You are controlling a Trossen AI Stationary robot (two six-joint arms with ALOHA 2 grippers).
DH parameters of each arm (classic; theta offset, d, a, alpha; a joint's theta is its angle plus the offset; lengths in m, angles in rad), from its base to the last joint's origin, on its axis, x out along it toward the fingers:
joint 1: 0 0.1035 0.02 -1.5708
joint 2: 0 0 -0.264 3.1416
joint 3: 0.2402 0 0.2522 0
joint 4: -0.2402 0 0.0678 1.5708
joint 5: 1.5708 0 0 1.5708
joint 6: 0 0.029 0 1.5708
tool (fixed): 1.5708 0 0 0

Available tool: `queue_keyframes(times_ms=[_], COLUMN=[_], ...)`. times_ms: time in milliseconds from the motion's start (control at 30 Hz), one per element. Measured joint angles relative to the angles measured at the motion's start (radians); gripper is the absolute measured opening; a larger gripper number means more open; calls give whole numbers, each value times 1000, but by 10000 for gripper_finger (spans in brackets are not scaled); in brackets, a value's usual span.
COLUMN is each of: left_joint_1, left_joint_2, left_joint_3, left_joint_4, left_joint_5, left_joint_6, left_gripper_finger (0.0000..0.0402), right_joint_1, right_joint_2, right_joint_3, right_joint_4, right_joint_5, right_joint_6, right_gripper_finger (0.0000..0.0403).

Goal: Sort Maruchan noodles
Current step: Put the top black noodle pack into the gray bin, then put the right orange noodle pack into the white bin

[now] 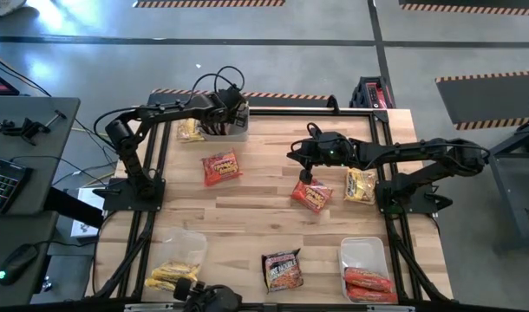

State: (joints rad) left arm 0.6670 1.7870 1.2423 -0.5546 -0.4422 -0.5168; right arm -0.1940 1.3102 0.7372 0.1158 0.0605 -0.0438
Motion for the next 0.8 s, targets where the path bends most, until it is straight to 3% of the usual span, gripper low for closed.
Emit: queue_keyframes(times_ms=[400,800], left_joint_1=[2,-17], left_joint_2=[1,-19], left_joint_3=[-1,0], left_joint_4=[0,8], left_joint_5=[-113,-157], left_joint_6=[86,201], left_gripper_finger=[158,163], right_joint_1=[0,0], right_joint_2=[0,0], right_joint_3=[0,0], right_joint_4=[-7,-7], right_joint_5=[0,0], right_joint_6=[2,2], right_gripper_finger=[0,0])
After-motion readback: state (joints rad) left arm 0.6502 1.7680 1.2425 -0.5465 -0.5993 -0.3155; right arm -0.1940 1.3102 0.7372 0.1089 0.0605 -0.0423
